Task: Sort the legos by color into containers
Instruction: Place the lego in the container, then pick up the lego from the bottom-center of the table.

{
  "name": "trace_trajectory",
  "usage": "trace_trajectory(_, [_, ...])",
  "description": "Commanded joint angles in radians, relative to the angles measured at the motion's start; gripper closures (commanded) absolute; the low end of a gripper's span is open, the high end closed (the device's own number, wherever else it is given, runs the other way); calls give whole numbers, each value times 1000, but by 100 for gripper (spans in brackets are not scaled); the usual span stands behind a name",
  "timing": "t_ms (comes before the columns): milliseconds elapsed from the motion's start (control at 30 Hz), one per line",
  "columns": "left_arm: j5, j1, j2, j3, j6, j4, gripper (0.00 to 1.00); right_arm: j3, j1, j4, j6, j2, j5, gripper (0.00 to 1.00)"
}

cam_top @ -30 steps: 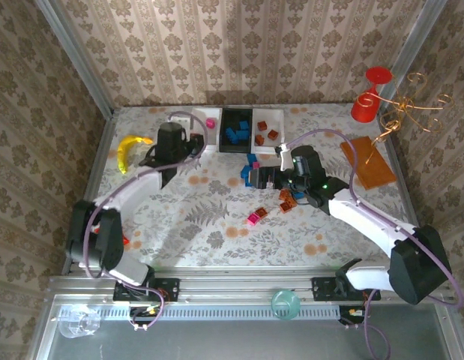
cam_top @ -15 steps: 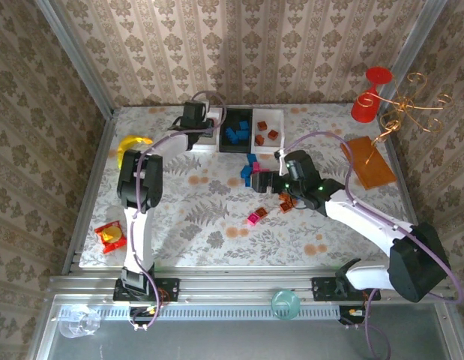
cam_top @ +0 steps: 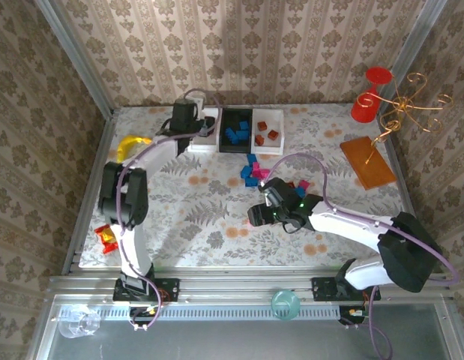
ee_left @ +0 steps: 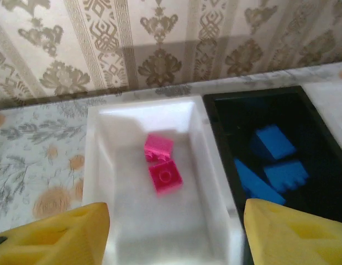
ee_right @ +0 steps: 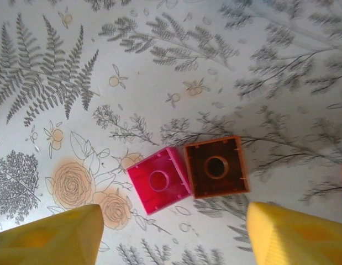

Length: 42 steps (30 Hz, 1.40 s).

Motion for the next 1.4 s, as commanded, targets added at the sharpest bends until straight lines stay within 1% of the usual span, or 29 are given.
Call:
trace_trajectory(0, [47, -40, -190, -193, -74, 116, 32, -2, 51, 30, 22, 84, 56, 33])
trace_trajectory(100, [43, -61, -309, -327, -91, 143, 31, 22, 63, 36, 21, 139, 66, 37])
trace_trajectory(200, [35, -65, -401, -414, -101, 134, 31, 33, 72, 43, 21, 171, 90, 40])
trace_trajectory(367, [23, -68, -498, -508, -110, 119, 30, 59, 72, 48, -2, 210, 154, 40])
trace_trajectory(600, [-1, -69, -602, -627, -113, 88, 30, 111, 72, 47, -74, 246, 192, 41])
trace_trajectory(700, [-11, -69, -640, -661, -111, 70, 30, 129, 72, 45, -98, 265, 165, 44])
trace_trajectory(900, [-32, -64, -700, -700, -103, 37, 30, 138, 94, 9, -105, 267, 125, 55])
trace_trajectory(1067, [-39, -53, -728, -712, -98, 23, 30, 149, 102, -9, -113, 211, 95, 62])
trace_trajectory(1200, [-37, -44, -747, -723, -97, 21, 29, 183, 89, 6, -130, 167, 102, 63])
trace_trajectory(1300, [-11, -27, -757, -731, -112, 20, 29, 245, 53, 22, -128, 171, 85, 64])
trace_trajectory(1367, [16, -10, -771, -743, -132, 24, 29, 297, 22, 64, -115, 191, 51, 65])
